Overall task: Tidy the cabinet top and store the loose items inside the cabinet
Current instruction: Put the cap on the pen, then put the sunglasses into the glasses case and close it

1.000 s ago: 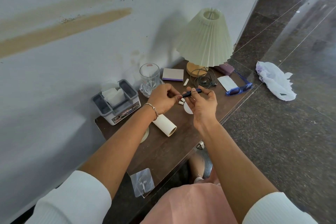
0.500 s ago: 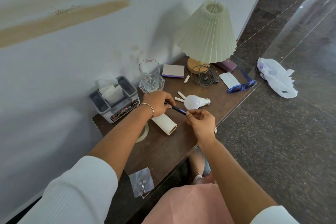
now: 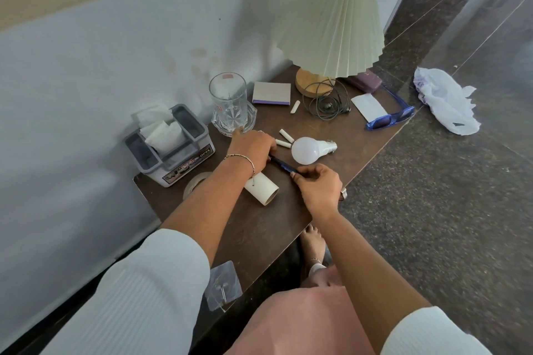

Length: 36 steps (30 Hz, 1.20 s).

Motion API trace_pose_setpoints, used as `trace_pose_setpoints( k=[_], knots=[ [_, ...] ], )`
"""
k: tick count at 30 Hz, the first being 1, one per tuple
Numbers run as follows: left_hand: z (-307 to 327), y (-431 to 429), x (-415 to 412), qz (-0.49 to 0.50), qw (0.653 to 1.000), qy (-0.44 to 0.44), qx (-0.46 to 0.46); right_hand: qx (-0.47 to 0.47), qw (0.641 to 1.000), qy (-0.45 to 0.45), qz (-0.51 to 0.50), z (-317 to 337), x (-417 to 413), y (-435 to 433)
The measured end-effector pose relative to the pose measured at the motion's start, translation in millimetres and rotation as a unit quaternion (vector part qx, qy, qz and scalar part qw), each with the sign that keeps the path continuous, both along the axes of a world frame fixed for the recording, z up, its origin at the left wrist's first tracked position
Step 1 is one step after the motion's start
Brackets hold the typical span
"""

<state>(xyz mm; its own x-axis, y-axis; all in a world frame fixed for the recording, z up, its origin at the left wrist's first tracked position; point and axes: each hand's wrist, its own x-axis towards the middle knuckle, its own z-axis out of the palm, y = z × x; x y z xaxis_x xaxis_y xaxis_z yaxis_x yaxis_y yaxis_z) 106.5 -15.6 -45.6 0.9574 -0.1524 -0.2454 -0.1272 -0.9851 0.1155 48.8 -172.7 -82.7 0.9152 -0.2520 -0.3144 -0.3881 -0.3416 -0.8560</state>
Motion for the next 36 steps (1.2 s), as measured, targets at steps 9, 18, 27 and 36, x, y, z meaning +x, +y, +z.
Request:
trace_pose_setpoints(
  k=[9,18,27,36],
  knots=[
    [3,0,-6,0.018,0.999,0.0,-0.044,-0.006,1.0,0.004,-0.024,1,-4,-5],
    [32,-33,-11,0.068,0.972,-0.08,-0.209,-0.012,0.996,-0.013,-0.091,27,-2,-36],
    [39,-109,22,0.023,0.952,-0.093,-0.29,-0.092,0.984,-0.077,-0.131,50,62,-96],
    [9,-151,101,-0.025,0.957,-0.048,-0.285,-0.323,0.941,-0.1,-0.017,49,182,-146]
  ],
)
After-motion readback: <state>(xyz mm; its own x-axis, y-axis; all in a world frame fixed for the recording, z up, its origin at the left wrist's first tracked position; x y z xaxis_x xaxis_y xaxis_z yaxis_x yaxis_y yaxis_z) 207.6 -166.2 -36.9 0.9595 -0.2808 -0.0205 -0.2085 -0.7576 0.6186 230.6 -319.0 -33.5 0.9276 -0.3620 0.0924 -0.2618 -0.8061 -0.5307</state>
